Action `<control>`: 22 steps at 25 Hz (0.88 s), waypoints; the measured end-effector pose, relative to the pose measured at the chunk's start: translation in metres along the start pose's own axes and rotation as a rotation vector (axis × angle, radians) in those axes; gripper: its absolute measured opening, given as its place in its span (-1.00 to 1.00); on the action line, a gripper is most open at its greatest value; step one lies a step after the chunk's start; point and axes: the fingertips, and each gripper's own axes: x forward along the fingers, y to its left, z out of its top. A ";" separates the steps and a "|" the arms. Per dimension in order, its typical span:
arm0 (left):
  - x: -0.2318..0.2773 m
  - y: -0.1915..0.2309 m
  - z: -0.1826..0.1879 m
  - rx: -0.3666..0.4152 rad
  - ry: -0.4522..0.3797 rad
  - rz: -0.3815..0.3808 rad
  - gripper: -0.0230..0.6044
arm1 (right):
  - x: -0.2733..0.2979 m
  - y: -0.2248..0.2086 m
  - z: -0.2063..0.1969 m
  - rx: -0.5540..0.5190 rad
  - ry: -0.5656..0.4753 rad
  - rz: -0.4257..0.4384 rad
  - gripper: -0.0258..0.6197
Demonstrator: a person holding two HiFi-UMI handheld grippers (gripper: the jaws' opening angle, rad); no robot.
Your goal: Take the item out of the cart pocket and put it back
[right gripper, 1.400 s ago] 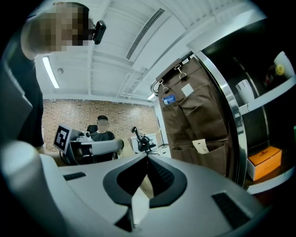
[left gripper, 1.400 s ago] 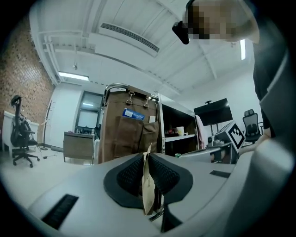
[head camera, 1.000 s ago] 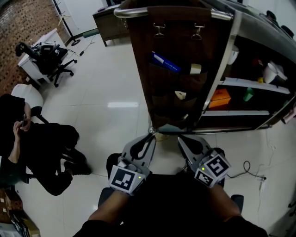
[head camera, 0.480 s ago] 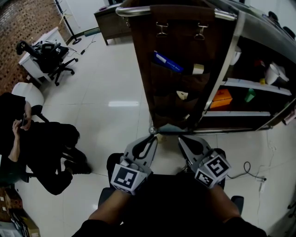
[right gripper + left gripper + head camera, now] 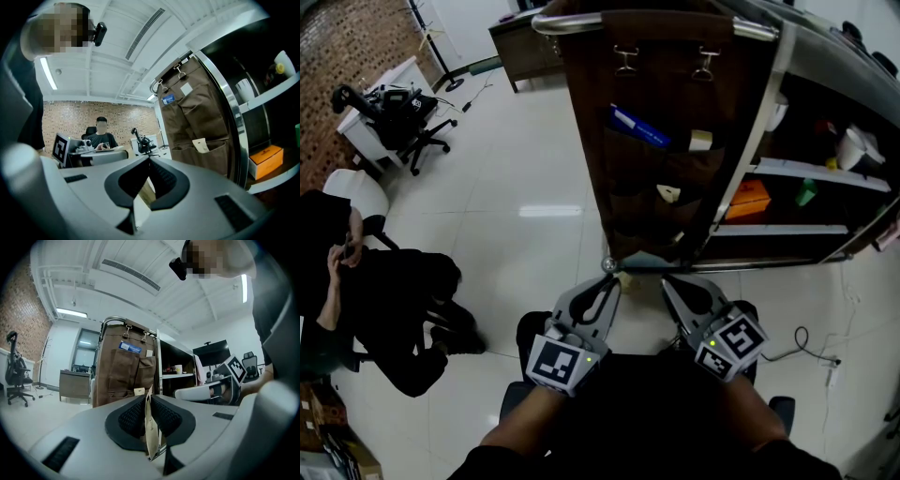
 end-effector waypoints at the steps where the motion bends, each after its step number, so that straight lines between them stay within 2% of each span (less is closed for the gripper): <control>1: 0.000 0.000 0.000 -0.003 0.002 0.001 -0.82 | 0.000 0.000 0.000 0.000 0.000 0.000 -0.87; 17: 0.002 -0.002 -0.005 -0.007 0.019 0.000 -0.82 | 0.001 -0.001 -0.001 0.005 -0.003 0.003 -0.87; 22: 0.003 -0.006 -0.007 0.024 0.031 -0.004 -0.82 | 0.000 0.001 0.002 0.004 -0.011 0.006 -0.87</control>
